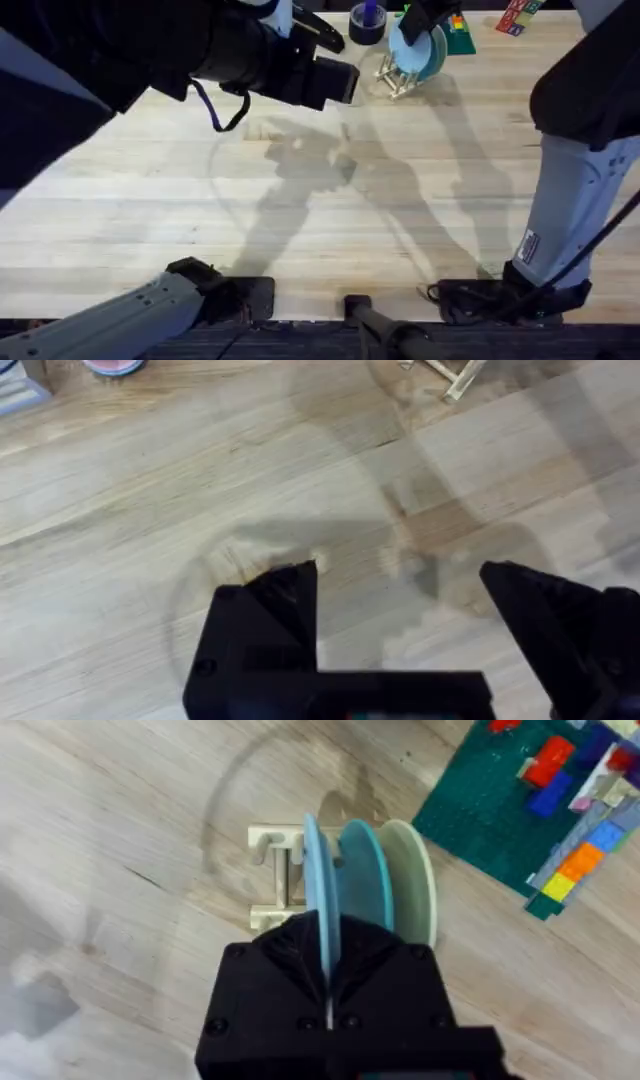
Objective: Pick up the plates from the table one by one and place each into a slot on the dish rack.
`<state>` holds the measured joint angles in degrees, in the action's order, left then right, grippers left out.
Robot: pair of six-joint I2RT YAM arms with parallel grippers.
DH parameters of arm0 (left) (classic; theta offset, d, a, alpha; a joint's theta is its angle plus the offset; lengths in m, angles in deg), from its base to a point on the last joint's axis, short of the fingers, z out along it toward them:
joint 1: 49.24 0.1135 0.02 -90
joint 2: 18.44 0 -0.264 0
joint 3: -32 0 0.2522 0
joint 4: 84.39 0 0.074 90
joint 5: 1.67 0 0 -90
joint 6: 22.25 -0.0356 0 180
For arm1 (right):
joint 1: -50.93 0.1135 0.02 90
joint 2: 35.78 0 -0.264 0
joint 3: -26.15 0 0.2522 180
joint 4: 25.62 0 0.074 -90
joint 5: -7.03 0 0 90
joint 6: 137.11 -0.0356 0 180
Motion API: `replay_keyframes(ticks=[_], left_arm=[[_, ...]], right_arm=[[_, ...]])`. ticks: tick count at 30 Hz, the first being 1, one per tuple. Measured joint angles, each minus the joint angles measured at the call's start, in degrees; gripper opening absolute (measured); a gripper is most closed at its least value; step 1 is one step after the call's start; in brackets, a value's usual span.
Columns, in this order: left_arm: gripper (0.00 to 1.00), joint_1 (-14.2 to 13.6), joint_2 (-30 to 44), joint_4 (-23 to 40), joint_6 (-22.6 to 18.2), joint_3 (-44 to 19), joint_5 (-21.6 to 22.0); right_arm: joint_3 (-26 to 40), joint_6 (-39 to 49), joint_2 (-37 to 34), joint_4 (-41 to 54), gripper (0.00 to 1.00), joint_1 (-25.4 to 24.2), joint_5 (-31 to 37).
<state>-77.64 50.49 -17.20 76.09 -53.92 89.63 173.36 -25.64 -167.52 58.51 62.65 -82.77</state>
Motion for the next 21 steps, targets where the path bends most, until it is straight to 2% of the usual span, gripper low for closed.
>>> replay_keyframes(ticks=[21], left_arm=[[0.995,0.0,0.0,0.0,0.0,0.0,0.0]], right_arm=[[0.0,0.0,0.0,0.2,0.174,0.0,0.0]])
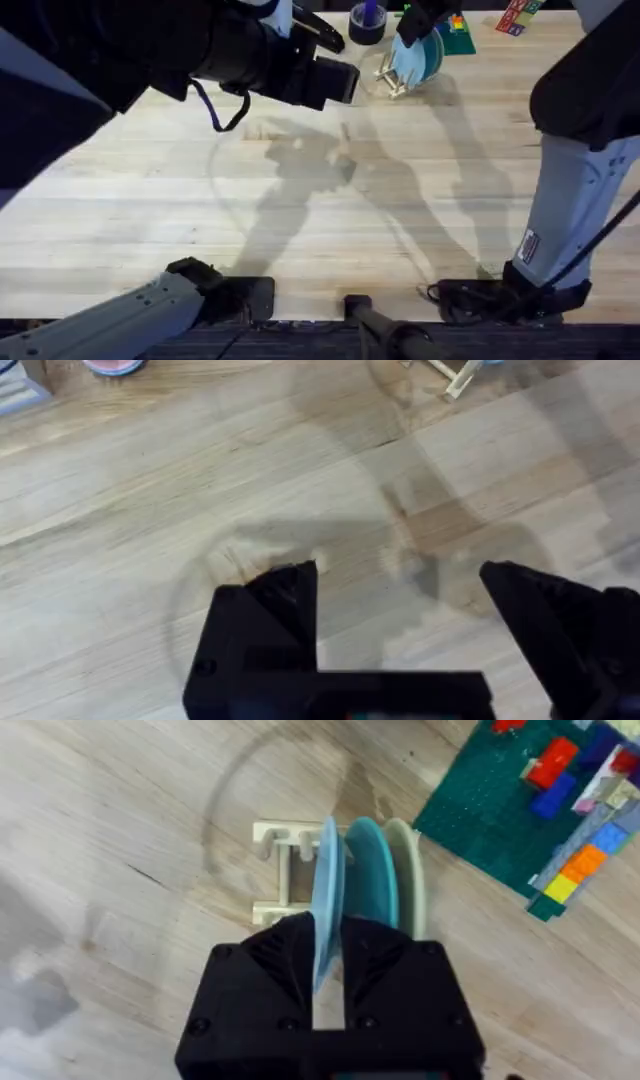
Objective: Pick up the plates from the table one by one and place each into a slot on the dish rack.
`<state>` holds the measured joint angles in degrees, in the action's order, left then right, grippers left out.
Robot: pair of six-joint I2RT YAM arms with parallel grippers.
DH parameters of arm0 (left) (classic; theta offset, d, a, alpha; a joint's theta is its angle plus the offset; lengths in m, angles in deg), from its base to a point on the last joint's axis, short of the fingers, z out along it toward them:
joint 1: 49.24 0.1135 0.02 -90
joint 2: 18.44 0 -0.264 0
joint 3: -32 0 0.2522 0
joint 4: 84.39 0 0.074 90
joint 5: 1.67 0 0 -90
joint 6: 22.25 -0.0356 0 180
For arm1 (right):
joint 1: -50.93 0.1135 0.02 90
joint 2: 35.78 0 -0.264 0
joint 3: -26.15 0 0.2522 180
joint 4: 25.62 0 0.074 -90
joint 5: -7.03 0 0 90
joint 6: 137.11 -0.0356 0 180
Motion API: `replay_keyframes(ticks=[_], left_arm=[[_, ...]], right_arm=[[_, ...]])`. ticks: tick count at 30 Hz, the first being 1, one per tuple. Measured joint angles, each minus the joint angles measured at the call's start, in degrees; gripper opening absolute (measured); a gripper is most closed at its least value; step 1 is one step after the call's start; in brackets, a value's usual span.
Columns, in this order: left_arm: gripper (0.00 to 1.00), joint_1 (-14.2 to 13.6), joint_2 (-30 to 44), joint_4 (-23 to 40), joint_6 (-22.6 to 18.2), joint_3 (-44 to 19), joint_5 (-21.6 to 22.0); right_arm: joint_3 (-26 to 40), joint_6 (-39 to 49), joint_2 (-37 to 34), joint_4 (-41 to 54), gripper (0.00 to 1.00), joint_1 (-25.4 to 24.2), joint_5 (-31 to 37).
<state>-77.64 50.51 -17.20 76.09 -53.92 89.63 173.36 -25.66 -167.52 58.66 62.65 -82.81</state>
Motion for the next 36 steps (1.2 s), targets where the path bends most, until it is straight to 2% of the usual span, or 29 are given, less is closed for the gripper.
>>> replay_keyframes(ticks=[14,21,24,25,28,29,30,31,36], left_arm=[[0.995,0.0,0.0,0.0,0.0,0.0,0.0],[0.995,0.0,0.0,0.0,0.0,0.0,0.0],[0.996,0.0,0.0,0.0,0.0,0.0,0.0],[0.996,0.0,0.0,0.0,0.0,0.0,0.0],[0.995,0.0,0.0,0.0,0.0,0.0,0.0],[0.995,0.0,0.0,0.0,0.0,0.0,0.0],[0.995,0.0,0.0,0.0,0.0,0.0,0.0],[0.995,0.0,0.0,0.0,0.0,0.0,0.0],[0.996,0.0,0.0,0.0,0.0,0.0,0.0]], right_arm=[[1.1,-0.3,0.0,3.7,0.185,0.0,0.0],[2.3,-0.7,1.1,4.4,0.328,0.0,0.0],[2.3,-1.3,3.3,4.9,0.405,0.0,0.0],[2.3,-1.7,4.4,4.9,0.463,0.0,0.0],[2.3,-3.1,8.0,5.5,0.681,-0.2,-0.2],[2.3,-3.4,9.0,5.9,0.774,-0.2,-0.4],[2.4,-3.7,10.2,6.4,0.910,-0.4,-0.9],[2.5,-3.7,11.2,6.8,0.969,-0.6,-1.4],[2.6,-5.2,15.0,10.2,0.993,-3.3,-5.3]])
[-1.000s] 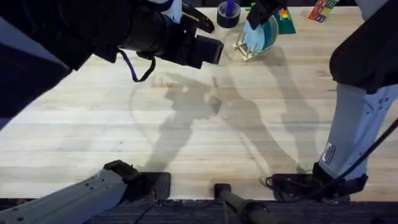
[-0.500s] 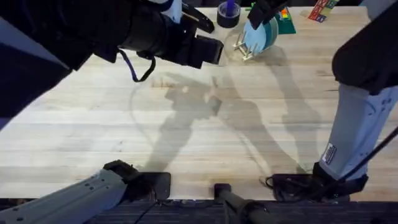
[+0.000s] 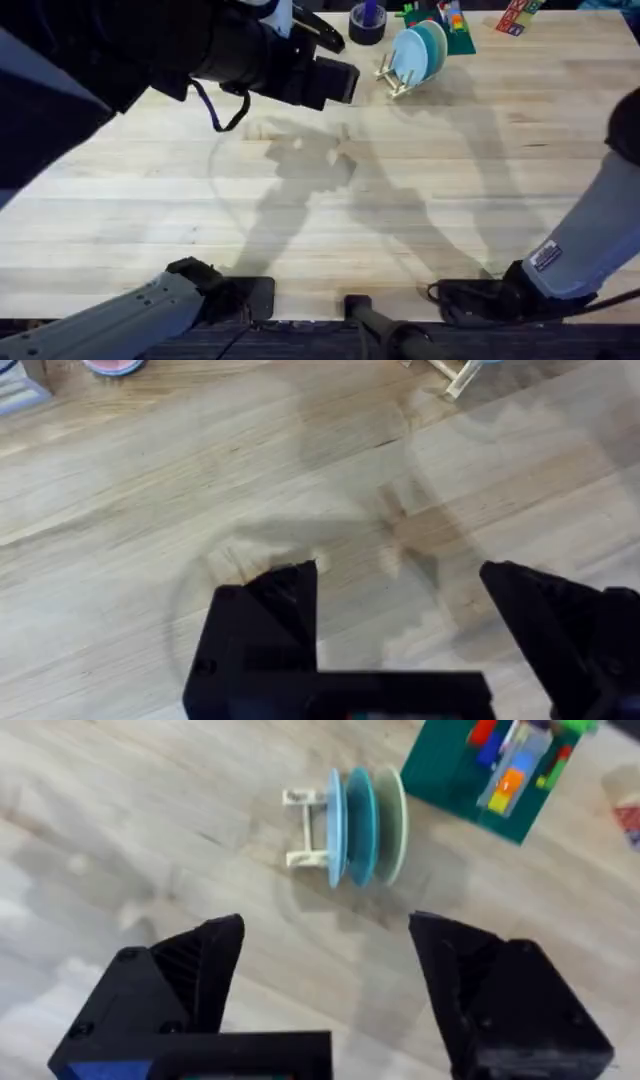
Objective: Pick up the plates from the table one by one and place each into a slot on the dish rack.
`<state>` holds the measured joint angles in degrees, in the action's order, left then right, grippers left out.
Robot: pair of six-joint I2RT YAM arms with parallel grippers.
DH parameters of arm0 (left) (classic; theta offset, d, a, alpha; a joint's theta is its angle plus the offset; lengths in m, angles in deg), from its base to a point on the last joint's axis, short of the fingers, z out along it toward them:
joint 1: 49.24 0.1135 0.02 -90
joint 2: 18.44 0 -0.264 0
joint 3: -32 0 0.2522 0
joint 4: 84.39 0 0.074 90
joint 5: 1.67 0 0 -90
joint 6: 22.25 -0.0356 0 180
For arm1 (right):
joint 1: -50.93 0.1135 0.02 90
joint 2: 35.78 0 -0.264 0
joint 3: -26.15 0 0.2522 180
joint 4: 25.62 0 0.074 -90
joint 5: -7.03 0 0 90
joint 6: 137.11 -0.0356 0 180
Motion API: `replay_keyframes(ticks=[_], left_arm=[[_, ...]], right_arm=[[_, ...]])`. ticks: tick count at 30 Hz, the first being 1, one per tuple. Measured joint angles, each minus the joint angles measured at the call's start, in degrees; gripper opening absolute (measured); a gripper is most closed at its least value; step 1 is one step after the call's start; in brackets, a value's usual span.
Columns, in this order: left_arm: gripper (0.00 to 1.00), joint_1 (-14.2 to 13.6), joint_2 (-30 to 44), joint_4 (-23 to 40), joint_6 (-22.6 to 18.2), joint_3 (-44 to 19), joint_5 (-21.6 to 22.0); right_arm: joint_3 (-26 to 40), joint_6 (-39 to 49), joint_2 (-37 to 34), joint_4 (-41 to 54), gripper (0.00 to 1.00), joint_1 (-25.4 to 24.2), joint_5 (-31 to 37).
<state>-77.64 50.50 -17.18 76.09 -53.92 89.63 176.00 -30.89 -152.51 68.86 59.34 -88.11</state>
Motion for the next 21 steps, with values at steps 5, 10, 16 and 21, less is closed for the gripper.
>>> replay_keyframes(ticks=[5,10,16,21], left_arm=[[0.995,0.0,0.0,0.0,0.0,0.0,0.0],[0.995,0.0,0.0,0.0,0.0,0.0,0.0],[0.995,0.0,0.0,0.0,0.0,0.0,0.0],[0.995,0.0,0.0,0.0,0.0,0.0,0.0]], right_arm=[[-0.4,-1.0,2.2,2.4,0.994,-4.1,-5.3],[-6.5,-1.3,7.4,2.2,0.994,-6.5,-8.3],[-15.1,-1.5,14.0,1.5,0.995,-6.1,-9.8],[-20.8,-1.5,18.8,1.7,0.995,-4.3,-9.9]])
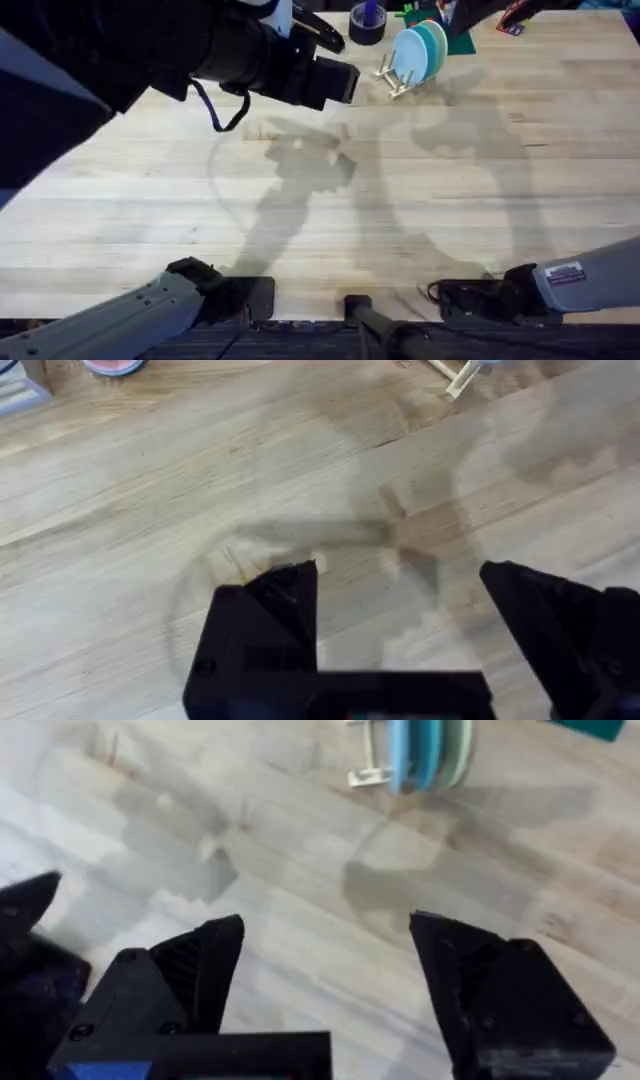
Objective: Pick up the plates from the table one by one and place each into a slot on the dish rack.
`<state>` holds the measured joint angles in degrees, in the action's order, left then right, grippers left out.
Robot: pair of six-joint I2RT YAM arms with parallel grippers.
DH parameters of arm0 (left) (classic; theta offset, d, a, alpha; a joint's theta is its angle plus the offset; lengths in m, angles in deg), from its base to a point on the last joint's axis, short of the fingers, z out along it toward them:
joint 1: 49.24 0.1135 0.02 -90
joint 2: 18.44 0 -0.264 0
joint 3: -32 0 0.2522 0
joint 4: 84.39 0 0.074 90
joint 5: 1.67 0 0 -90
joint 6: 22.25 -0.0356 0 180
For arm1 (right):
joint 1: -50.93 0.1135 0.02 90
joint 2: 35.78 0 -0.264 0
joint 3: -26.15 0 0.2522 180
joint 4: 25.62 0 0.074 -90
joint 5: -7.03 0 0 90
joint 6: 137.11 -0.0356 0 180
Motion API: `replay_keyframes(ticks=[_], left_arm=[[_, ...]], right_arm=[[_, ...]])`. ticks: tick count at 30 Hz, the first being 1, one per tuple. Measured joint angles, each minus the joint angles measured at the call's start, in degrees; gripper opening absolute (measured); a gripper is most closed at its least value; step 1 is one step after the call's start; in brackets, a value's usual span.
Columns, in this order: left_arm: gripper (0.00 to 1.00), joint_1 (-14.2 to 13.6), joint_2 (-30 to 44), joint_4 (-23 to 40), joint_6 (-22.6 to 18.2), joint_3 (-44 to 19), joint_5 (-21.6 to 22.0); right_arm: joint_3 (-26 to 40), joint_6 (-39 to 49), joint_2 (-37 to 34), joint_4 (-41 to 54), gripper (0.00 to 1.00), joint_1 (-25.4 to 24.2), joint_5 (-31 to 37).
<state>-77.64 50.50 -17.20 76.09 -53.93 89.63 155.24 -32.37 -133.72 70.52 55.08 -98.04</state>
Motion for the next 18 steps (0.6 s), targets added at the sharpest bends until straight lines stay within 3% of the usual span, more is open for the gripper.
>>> replay_keyframes(ticks=[9,18], left_arm=[[0.995,0.0,0.0,2.2,0.0,0.0,0.0],[0.995,0.0,0.0,3.0,0.0,0.0,0.0]], right_arm=[[-9.8,0.0,8.4,0.3,0.995,6.2,1.4],[-10.9,0.0,10.5,3.0,0.995,6.8,1.8]])
